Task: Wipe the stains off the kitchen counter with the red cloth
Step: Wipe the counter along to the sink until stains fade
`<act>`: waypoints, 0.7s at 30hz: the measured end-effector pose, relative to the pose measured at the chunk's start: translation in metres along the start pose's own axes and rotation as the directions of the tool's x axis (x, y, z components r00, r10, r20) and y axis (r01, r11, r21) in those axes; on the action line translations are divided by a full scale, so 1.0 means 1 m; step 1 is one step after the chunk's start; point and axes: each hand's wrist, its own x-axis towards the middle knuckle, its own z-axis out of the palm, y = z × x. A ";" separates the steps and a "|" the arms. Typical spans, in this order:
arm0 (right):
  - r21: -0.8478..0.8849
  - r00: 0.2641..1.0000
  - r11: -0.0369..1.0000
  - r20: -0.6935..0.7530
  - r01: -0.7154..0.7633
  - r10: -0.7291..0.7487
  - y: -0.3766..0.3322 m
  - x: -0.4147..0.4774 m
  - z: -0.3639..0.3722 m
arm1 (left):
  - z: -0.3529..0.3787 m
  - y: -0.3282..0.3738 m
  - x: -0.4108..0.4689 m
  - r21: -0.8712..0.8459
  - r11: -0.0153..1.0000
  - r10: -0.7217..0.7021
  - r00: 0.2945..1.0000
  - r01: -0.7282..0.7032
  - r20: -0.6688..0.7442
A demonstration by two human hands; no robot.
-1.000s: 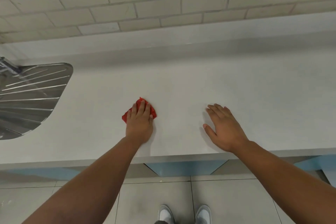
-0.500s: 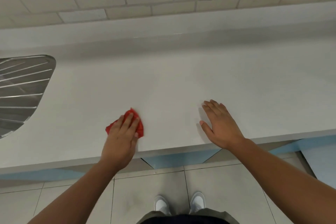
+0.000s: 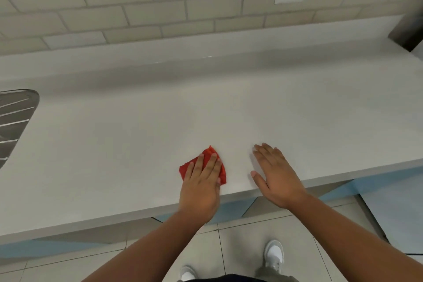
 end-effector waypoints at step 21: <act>0.075 0.954 0.957 0.084 0.281 -0.287 0.151 0.025 -0.039 | -0.002 0.145 0.132 -0.565 0.823 -0.007 0.996 0.056 0.089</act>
